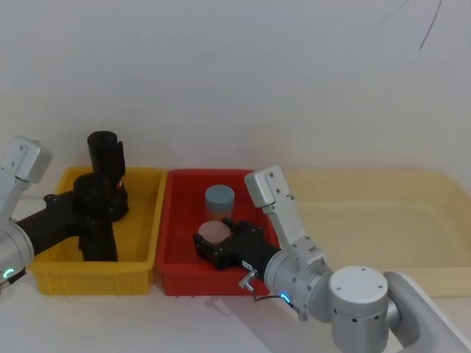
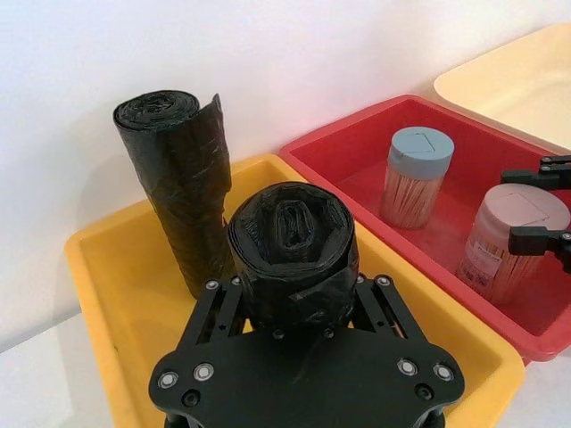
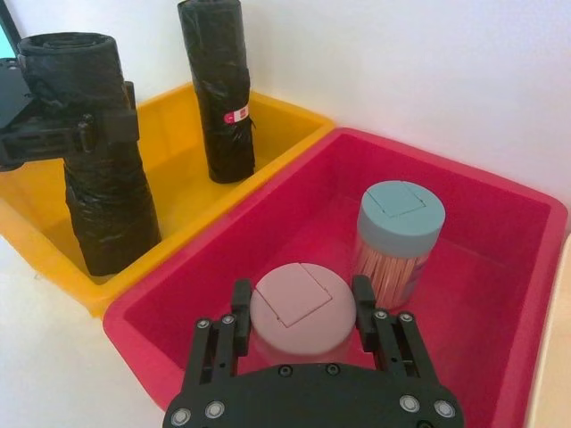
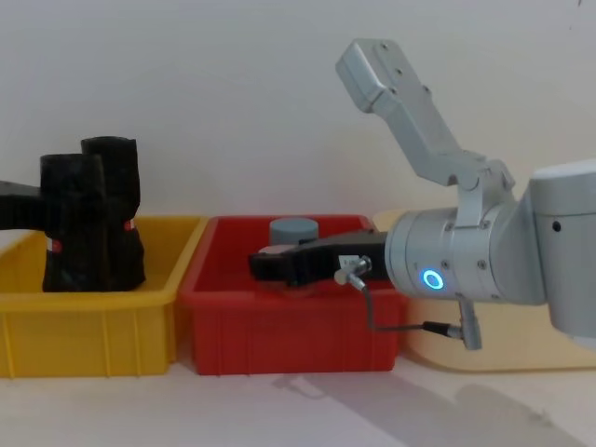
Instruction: Pick up the garbage bag with the one hand and transfer it to the other hand.
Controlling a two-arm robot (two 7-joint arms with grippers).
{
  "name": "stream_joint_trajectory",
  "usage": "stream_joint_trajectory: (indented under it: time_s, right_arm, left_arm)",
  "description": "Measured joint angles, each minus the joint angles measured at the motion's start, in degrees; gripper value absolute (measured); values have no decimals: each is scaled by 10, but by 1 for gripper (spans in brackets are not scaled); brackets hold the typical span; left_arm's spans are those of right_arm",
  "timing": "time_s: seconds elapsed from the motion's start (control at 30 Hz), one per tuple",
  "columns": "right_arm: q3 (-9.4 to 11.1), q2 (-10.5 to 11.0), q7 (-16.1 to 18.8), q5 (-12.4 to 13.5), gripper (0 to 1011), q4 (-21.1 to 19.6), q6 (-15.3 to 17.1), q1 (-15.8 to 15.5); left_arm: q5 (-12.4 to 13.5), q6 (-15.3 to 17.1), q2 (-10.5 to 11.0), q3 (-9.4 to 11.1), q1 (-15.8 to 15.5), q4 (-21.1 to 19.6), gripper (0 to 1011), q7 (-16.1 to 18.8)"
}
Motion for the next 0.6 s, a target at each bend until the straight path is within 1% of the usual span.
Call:
stream_joint_trajectory:
  time_s: [0.37,0.6]
  right_arm:
    - [0,-1,0,-1,651,2,-1,0]
    - [2,-1,0,-1,651,-1,-2,0]
  left_arm:
    - [0,0,0,0,0,0,376,0]
    - [1,0,1,-1,1,-4,359,7]
